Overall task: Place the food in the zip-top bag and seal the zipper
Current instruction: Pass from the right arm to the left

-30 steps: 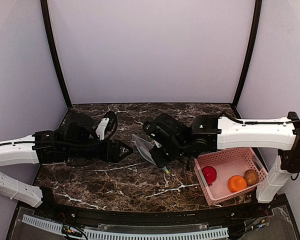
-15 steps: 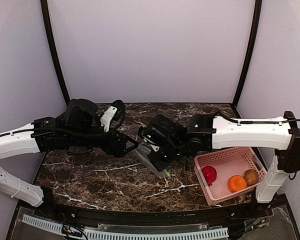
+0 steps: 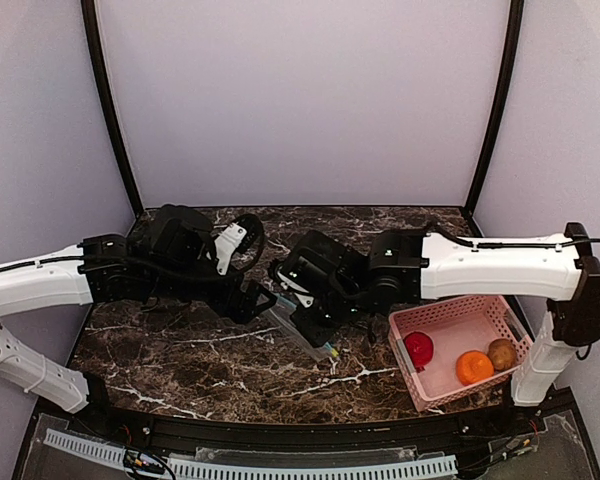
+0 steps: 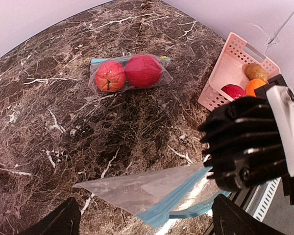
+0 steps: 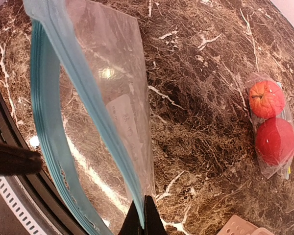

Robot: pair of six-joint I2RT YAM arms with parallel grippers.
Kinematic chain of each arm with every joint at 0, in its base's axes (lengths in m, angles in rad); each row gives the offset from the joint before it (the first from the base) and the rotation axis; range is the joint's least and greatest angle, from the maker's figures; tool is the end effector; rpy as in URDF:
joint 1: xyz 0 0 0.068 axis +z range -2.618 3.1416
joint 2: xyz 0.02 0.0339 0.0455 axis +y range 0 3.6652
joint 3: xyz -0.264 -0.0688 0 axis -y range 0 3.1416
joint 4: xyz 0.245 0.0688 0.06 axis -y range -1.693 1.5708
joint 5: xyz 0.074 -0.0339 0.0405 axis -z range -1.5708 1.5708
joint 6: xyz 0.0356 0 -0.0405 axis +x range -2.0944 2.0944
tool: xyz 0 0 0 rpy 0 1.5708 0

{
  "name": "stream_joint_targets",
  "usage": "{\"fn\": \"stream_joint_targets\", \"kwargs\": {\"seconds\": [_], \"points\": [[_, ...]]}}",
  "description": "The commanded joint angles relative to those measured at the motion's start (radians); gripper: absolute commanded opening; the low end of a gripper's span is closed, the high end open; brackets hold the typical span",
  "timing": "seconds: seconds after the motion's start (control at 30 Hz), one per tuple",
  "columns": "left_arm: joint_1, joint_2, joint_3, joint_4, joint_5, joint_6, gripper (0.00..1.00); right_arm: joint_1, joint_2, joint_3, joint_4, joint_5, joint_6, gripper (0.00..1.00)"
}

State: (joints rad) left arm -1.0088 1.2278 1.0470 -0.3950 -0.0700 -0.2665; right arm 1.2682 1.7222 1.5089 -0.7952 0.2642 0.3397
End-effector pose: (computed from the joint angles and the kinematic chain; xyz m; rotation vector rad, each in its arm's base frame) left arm 0.1486 -0.2313 0.3175 0.7659 2.0843 -0.6553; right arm 0.1191 0.3502 0.2896 -1.0547 2.3248 0.2953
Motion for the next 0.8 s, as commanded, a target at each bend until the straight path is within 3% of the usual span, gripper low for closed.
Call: {"fn": "stream_joint_targets", "kwargs": {"seconds": [0.0, 0.2, 0.77], "points": [[-0.001, 0.015, 0.040, -0.016, -0.020, 0.038, 0.92, 0.016, 0.021, 0.027, -0.009, -0.019, -0.015, 0.00], [-0.001, 0.029, 0.043, -0.025, 0.029, 0.051, 0.76, 0.020, 0.022, 0.029, -0.013, -0.009, -0.012, 0.00], [-0.001, 0.023, 0.003, -0.032, 0.061, 0.104, 0.54, 0.020, 0.007, 0.032, -0.006, -0.039, -0.022, 0.00]]}}
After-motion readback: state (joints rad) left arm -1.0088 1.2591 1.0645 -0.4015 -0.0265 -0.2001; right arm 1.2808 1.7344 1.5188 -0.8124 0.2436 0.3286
